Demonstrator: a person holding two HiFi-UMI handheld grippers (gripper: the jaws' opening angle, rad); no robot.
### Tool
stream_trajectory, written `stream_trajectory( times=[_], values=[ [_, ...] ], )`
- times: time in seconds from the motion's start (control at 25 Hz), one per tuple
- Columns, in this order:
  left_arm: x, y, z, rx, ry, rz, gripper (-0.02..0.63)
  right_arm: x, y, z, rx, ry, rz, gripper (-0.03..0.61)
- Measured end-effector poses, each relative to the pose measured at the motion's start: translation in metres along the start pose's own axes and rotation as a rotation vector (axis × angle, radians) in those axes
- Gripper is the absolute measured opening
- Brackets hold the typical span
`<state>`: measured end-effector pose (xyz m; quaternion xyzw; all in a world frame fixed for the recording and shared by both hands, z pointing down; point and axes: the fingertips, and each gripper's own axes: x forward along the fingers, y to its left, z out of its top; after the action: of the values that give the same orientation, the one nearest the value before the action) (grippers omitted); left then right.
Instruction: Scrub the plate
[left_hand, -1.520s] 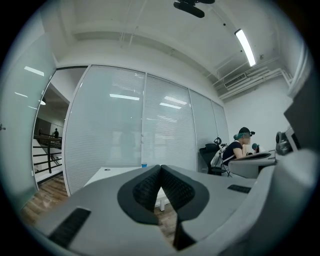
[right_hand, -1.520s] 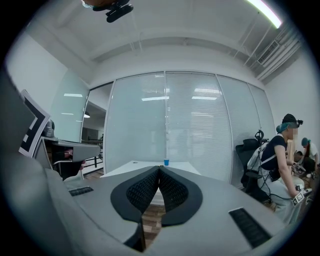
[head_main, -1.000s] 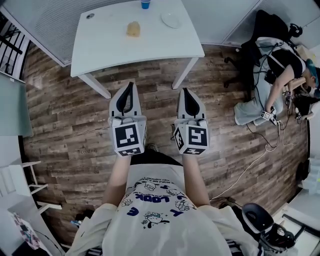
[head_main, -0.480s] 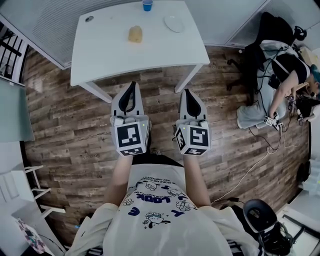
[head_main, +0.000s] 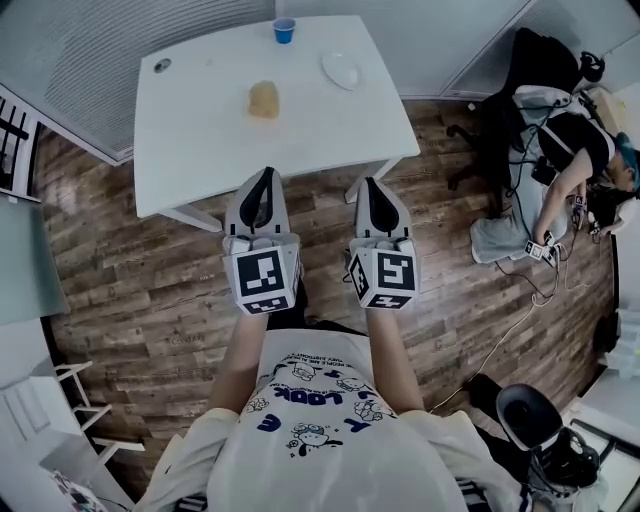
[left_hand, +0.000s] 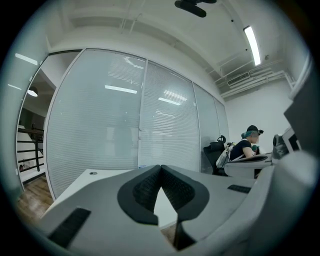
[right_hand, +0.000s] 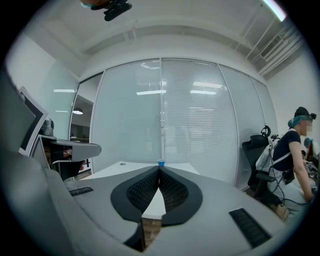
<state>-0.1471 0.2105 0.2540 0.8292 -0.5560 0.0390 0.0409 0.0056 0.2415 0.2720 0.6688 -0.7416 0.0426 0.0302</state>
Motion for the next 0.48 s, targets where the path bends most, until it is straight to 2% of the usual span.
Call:
stream_trajectory(
  times=[0.48],
  values=[
    [0.068,0.040,0.008,-0.011,-0.001,-0.011,0.029,0.075,0.003,0.012,-0.005,-0.015,-0.022,-0.007]
  ],
)
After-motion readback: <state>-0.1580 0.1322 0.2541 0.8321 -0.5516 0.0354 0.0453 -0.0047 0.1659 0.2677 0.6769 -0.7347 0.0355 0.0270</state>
